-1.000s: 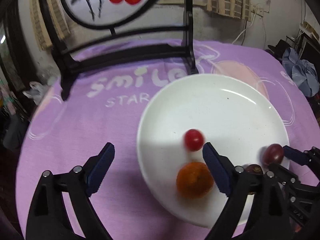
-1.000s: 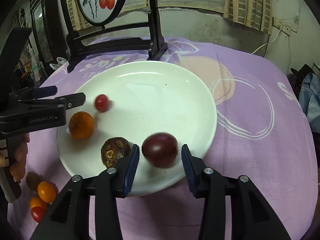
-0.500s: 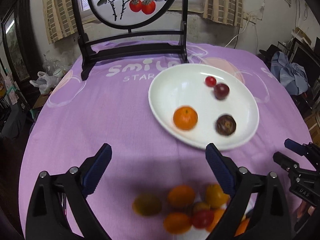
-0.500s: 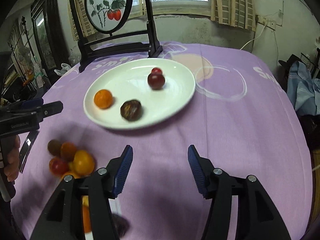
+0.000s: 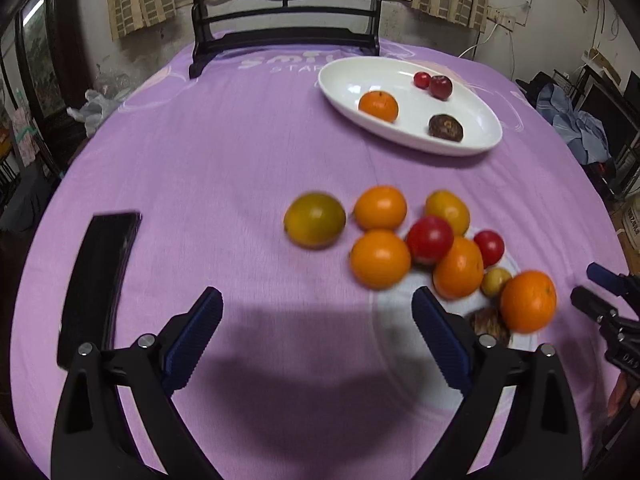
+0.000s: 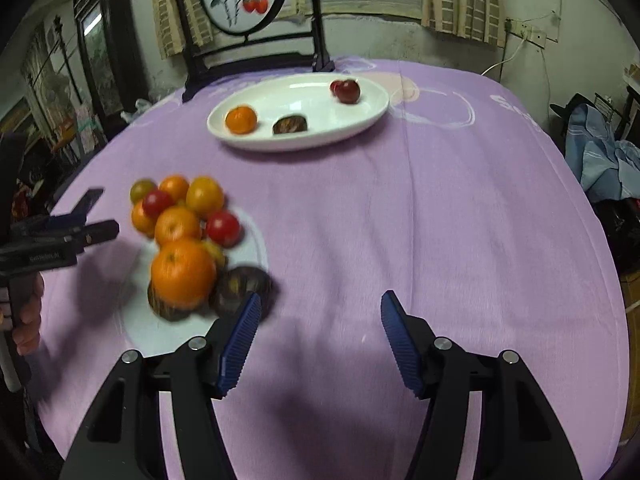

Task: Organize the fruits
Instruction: 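Grasp a dark brown fruit with the right tool while the left tool grasps another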

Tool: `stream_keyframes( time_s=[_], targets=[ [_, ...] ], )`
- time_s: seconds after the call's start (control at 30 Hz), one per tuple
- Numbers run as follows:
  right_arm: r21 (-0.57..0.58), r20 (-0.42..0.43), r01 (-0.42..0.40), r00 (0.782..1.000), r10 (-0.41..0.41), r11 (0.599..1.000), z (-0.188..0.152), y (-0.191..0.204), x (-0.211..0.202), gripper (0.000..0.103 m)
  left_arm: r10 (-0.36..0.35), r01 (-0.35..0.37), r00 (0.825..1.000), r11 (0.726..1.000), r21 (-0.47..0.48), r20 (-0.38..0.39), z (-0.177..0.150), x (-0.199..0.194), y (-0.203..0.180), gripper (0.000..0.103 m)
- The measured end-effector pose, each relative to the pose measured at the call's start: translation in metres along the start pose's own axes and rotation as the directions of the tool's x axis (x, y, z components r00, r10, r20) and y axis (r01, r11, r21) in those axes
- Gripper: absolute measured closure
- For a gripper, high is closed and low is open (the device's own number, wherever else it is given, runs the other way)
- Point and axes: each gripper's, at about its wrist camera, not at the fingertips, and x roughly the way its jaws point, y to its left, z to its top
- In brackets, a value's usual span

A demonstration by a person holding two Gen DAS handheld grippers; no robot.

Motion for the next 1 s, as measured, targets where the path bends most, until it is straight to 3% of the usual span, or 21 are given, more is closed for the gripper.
stream_keyframes(
  time_s=[0.23, 0.37, 0.73, 0.8, 0.83, 1.0],
  targets=[
    [-0.015, -0.033, -0.048, 0.998, 0.047, 0.999, -0.019, 0.008, 0.0, 0.04, -0.07, 0.067, 0.996, 0.996, -0.05, -0.057, -0.03, 0.001, 0.006, 0.01],
    [-0.058, -0.048, -0.036, 0.998, 0.034, 0.998, -0.02, 0.02, 0.006, 0.04, -0.074, 0.072, 0.996, 0.996, -0.044, -0.052, -0.038, -0.001, 0.004, 0.01],
    [-0.138, -0.061, 0.0, 0.998, -0.008, 0.99, 0.007, 0.051, 0.041, 0.039, -0.069, 0.068, 0.996, 0.998, -0.017, -0.059, -0.039, -0.003, -0.004, 0.01],
    [-0.124, -0.052, -0.002, 0.999, -0.004, 0.992, 0.011, 0.051, 0.045, 0.046, -0.072, 0.072, 0.995, 0.997, -0.012, -0.067, -0.039, -0.002, -0.007, 0.01],
    [-0.122, -0.042, -0.026, 0.999, 0.021, 0.992, 0.012, 0.053, 0.045, 0.056, -0.074, 0.073, 0.995, 0.997, -0.01, -0.07, -0.04, -0.002, -0.008, 0.01],
    [-0.057, 0.004, -0.072, 0.997, 0.072, 0.996, 0.009, 0.041, 0.036, 0.056, -0.089, 0.09, 0.993, 0.996, 0.004, -0.083, -0.044, -0.003, -0.019, 0.01]
  ],
)
